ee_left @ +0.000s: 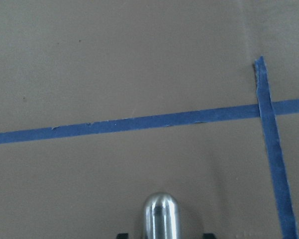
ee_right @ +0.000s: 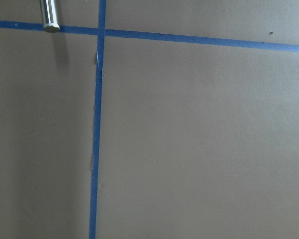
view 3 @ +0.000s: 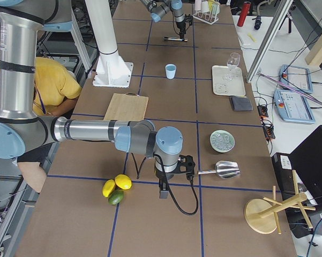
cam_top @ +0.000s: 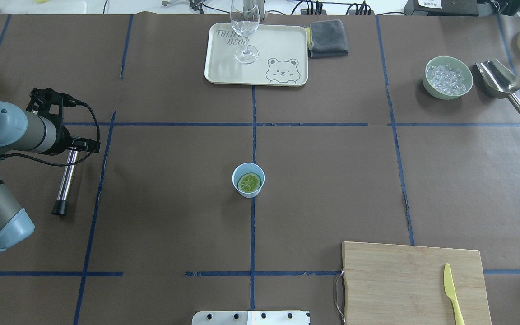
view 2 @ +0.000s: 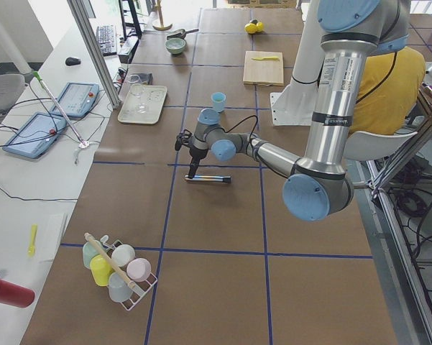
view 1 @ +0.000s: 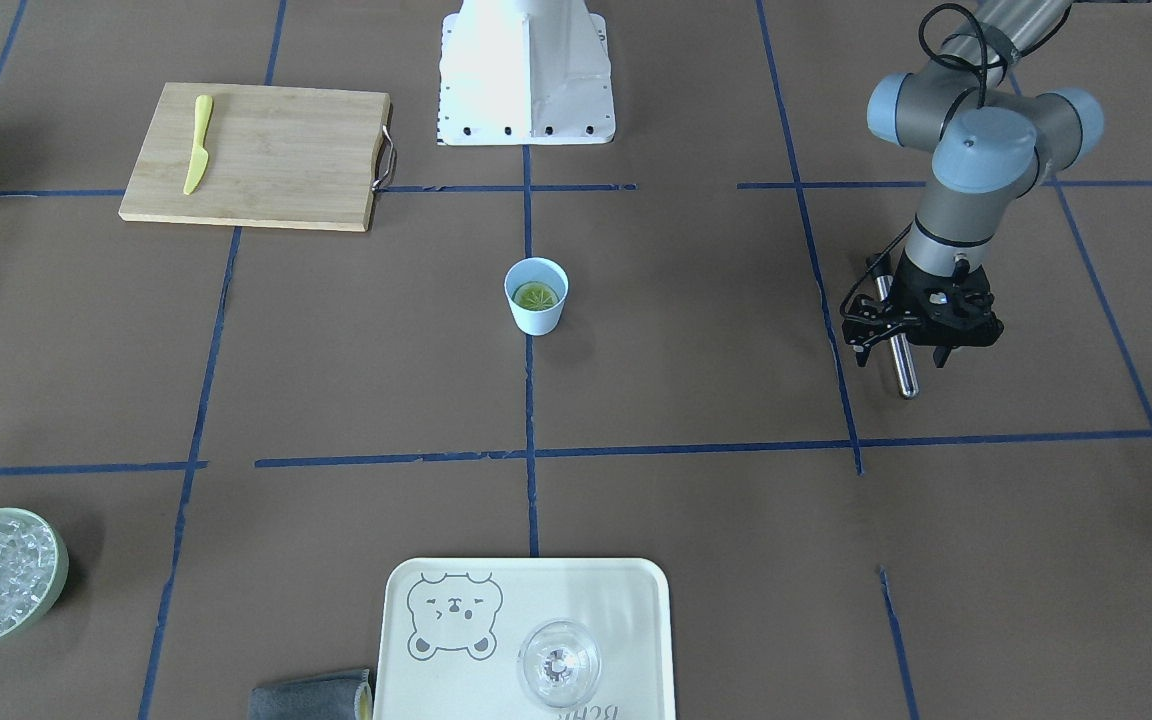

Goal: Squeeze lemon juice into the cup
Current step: 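Lower the muddler onto the table and release it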

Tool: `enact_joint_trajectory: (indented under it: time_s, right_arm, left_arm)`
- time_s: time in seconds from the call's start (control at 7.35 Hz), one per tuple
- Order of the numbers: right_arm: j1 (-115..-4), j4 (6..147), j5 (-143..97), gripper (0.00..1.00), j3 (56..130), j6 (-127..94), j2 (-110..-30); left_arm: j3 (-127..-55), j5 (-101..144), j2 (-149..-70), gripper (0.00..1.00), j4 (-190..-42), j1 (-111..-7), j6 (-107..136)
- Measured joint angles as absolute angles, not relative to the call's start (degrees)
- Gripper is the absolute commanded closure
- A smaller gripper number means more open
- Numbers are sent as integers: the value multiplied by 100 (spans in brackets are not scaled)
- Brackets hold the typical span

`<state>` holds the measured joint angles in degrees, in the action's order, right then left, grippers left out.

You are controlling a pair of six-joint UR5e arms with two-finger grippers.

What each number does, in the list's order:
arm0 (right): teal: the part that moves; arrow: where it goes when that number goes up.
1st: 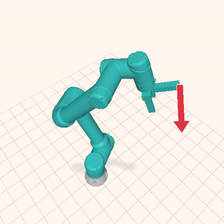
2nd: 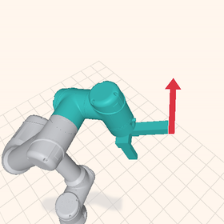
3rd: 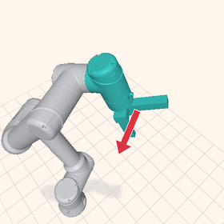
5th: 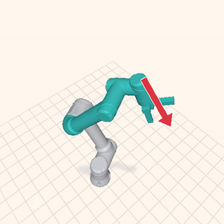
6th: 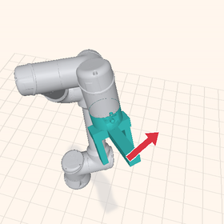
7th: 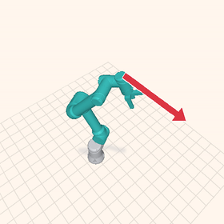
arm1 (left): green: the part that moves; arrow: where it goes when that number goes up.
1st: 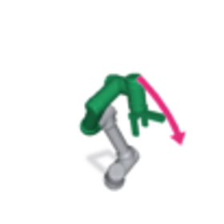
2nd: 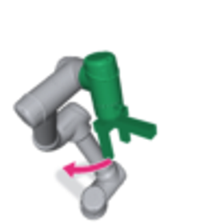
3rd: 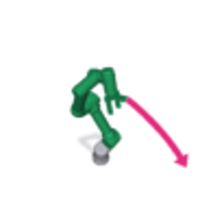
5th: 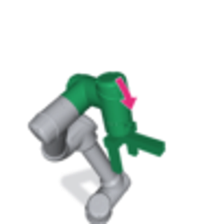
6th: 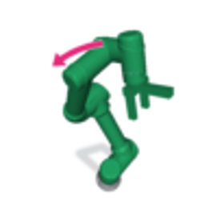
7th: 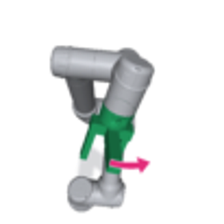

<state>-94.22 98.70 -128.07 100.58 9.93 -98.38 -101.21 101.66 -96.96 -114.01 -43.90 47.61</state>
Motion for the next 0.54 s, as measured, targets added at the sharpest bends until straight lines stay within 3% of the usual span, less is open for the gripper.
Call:
enact_joint_trajectory:
  time_s: [0.27,0.54]
  right_arm:
    - [-9422,9870,-12813,0,10059,993,-9837]
    - [-9422,9870,-12816,0,10055,993,-9843]
  left_arm:
    - [-10594,10728,-9179,0,-11412,-5080,3623]
    - [-10486,11696,-8694,0,-11377,-6677,1304]
